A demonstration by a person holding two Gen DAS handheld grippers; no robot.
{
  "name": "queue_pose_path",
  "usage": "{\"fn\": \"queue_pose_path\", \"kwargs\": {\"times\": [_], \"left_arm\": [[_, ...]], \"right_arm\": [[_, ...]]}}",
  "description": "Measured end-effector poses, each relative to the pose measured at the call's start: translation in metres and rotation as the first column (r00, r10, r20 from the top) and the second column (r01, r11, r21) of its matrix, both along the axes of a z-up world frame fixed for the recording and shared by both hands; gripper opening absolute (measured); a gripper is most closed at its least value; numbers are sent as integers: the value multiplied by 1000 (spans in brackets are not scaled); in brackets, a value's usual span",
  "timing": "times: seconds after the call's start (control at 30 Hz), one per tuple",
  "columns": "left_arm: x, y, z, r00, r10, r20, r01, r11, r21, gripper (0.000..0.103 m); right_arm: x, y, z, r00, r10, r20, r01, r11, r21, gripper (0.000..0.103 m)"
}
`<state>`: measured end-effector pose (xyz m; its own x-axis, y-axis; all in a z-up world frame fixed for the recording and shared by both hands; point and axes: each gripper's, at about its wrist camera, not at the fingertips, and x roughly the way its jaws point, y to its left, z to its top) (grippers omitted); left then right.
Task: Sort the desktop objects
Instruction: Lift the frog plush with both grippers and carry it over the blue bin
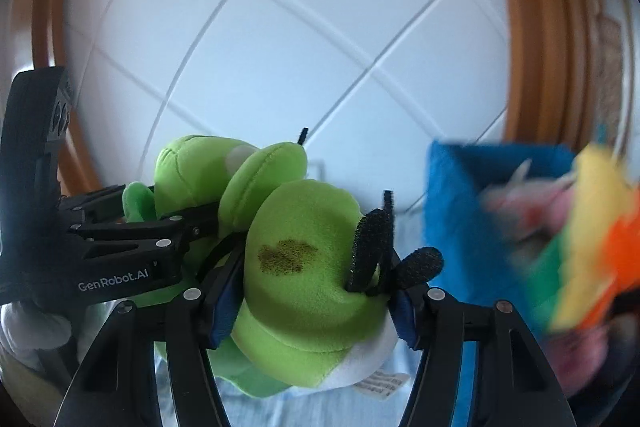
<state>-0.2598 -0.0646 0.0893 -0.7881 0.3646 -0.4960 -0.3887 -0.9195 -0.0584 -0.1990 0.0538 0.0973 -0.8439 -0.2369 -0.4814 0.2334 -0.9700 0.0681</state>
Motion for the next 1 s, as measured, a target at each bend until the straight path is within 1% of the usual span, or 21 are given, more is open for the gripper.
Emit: {"fn": "queue_pose_path", "kwargs": {"times": [0.07,0.17,0.27,0.3,0.33,0.4,0.47,0.53,0.6,0.63,0.7,0.77,0.83,0.87,0.93,0.97,1.0], "left_arm": [[-3,37,31,998,-35,-51,35,999,11,64],[-10,99,78,987,-84,-136,89,995,33,64],[-26,159,112,976,-101,-195,114,992,58,64],[-35,180,119,974,-103,-204,117,991,60,64],[-46,198,121,975,-106,-196,119,991,53,64],[-75,235,113,982,-104,-155,111,993,34,64],[-109,269,88,992,-102,-77,103,995,12,65],[-141,300,58,995,-95,18,95,995,-13,65],[-173,323,15,989,-72,133,81,995,-64,65],[-183,329,0,984,-57,169,74,993,-92,65],[-202,338,-27,972,-22,232,57,988,-145,70],[-210,338,-37,967,3,256,44,983,-179,76],[-213,333,-37,965,27,259,26,980,-198,80],[-212,329,-35,966,36,258,17,980,-200,82],[-209,320,-31,967,52,249,-2,980,-197,87],[-206,318,-25,969,55,240,-9,982,-189,94],[-201,315,-19,971,59,230,-17,983,-181,103]], "right_arm": [[5,29,33,998,-30,-56,32,999,25,61],[9,77,82,988,-63,-142,71,996,53,61],[2,134,130,971,-82,-225,105,990,90,61],[-4,154,145,965,-85,-249,114,988,104,60],[-12,173,155,962,-86,-258,119,986,115,59],[-35,210,162,969,-86,-233,118,985,129,59],[-64,243,152,980,-88,-179,114,984,138,59],[-97,278,126,990,-100,-96,110,987,113,59],[-125,306,93,995,-104,9,103,992,77,59],[-137,316,77,993,-103,57,99,993,66,59],[-160,333,39,983,-88,159,84,996,35,59],[-174,344,13,974,-55,219,61,998,-24,59],[-180,349,1,968,-32,248,54,995,-81,60],[-180,349,-1,968,-19,251,45,994,-99,61],[-180,345,1,970,-15,244,40,994,-99,70],[-179,343,5,971,-16,238,40,995,-94,72],[-177,341,8,972,-20,232,41,995,-88,72]]}}
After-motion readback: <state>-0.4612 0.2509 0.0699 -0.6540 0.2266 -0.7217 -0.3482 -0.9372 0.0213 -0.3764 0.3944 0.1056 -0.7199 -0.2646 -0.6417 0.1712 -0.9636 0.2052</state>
